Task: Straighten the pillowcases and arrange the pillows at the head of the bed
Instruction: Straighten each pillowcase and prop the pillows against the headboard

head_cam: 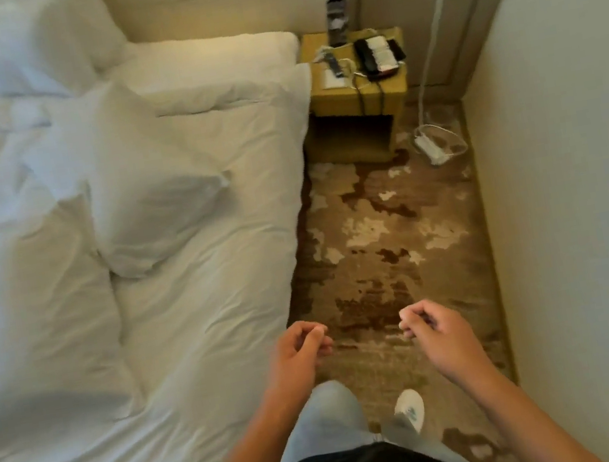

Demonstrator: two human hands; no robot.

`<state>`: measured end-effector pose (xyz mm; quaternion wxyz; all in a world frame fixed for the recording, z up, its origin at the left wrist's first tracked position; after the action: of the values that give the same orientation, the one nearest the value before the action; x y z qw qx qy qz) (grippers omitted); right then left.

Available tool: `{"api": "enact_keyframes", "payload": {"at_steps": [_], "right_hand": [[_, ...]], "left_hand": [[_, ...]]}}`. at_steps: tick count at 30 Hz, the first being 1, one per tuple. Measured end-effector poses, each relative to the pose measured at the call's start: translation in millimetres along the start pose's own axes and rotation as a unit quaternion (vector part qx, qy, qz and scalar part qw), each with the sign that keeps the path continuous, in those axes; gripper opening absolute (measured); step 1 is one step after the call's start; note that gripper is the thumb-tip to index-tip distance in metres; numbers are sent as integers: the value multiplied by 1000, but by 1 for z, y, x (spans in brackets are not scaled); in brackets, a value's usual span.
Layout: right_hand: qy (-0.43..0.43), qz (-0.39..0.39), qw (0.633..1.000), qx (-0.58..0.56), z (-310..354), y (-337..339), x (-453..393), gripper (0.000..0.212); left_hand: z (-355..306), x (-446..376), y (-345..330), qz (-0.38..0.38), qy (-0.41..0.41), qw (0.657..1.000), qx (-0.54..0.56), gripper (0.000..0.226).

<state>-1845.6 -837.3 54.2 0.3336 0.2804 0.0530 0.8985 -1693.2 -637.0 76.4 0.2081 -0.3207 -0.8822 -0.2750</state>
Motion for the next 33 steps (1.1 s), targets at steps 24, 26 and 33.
{"api": "enact_keyframes", "payload": {"at_steps": [24,26,33], "right_hand": [[41,172,964,200,288,-142,-426,12],[44,201,954,216,308,-173,-461,10],[98,319,909,249,382,-320,-601,15]], "left_hand": [[-186,-380,171,-140,41,972,184,17],[-193,-406,194,-168,55,963,204,17],[-181,-492,294,-309,152,912,224,18]]}}
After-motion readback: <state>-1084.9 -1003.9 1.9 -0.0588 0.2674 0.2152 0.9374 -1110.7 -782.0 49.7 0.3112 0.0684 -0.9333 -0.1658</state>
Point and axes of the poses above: each hand's wrist, its own x-axis away from the middle knuckle, its own y-axis out of the back of the hand, z = x × y, the point moved 5 cm from there along -x, towards the middle knuckle, and after that the axes turned 11 degrees about -x, right-handed, at the moved point
